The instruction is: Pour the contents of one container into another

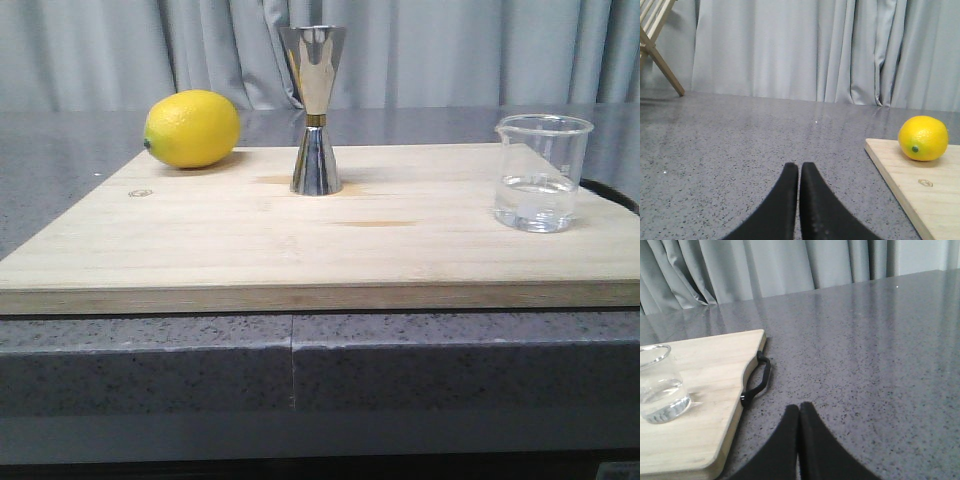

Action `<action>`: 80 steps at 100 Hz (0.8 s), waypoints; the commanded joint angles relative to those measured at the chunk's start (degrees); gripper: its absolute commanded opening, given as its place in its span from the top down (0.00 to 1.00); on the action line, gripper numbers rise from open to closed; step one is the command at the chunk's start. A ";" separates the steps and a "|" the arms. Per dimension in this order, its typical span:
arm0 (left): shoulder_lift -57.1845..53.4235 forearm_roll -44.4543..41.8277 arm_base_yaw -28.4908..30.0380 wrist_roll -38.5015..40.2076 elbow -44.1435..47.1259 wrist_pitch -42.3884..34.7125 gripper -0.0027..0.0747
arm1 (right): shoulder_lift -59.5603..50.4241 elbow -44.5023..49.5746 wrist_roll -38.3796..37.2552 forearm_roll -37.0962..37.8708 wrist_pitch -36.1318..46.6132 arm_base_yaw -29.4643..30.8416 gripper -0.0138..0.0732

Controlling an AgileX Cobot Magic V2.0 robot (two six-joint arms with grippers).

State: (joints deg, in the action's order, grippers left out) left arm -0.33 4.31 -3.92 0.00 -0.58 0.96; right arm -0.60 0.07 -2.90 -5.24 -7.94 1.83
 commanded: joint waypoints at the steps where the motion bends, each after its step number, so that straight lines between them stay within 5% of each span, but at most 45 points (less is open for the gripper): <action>1: -0.10 1.39 -0.48 0.00 -4.51 -2.31 0.99 | -0.95 -3.94 0.48 0.12 1.82 0.35 0.92; 33: 11.34 1.20 -0.48 -0.43 -19.26 7.24 0.99 | 8.04 -21.41 0.59 5.74 -10.60 0.35 0.92; 80: 24.04 0.36 -0.48 -0.69 -28.06 9.84 0.99 | 20.19 -29.85 0.48 9.30 -9.35 0.35 0.92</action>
State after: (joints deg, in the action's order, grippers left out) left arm 22.52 4.64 -3.92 -0.59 -26.48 15.50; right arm 18.46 -27.70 -2.90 3.29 -22.21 1.83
